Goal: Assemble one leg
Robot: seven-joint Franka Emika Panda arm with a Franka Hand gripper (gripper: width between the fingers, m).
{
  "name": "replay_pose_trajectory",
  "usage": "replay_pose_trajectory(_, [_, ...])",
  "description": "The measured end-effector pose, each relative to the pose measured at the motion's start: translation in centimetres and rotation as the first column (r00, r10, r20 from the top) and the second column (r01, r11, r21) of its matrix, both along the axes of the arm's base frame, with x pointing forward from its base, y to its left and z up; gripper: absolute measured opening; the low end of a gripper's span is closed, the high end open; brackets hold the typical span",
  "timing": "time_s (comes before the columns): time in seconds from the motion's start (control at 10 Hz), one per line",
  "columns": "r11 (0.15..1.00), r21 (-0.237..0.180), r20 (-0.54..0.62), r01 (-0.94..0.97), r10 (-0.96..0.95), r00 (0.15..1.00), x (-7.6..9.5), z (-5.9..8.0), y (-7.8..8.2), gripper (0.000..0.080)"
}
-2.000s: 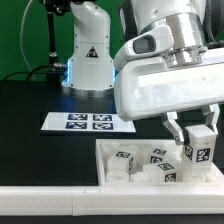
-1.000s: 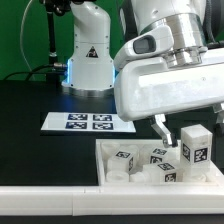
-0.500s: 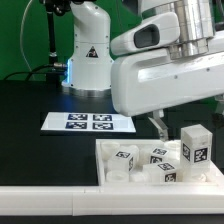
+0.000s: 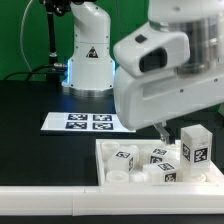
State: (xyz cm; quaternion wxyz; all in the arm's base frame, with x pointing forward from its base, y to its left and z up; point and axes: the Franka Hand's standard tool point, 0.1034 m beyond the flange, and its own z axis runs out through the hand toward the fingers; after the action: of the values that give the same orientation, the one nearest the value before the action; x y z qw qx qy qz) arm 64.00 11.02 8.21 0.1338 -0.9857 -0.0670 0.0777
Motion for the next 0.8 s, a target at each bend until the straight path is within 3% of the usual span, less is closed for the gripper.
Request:
replay_pose_trajectory(0.1, [1.000, -0.003, 0.021, -0.003, 0.003, 1.000, -0.2, -0.4, 0.9, 0.0649])
replay_pose_trajectory(0.3, [1.000, -0.007, 0.026, 0.010, -0.010, 1.000, -0.3, -0.4, 0.9, 0.0649])
replay_pose_trajectory(0.5, [1.000, -0.007, 0.026, 0.011, -0.010, 1.000, -0.3, -0.4, 0.9, 0.0417])
replay_pose_trajectory(0.6, [0.994, -0.031, 0.008, 0.103, -0.103, 0.995, -0.2, -0.5, 0.4, 0.0417])
replay_pose_trajectory(0.7, [0.986, -0.044, -0.005, 0.163, -0.164, 0.986, -0.1, -0.5, 0.1, 0.0319])
replay_pose_trajectory(0.8, [0.980, -0.050, -0.010, 0.194, -0.194, 0.981, -0.1, -0.5, 0.0, 0.0312])
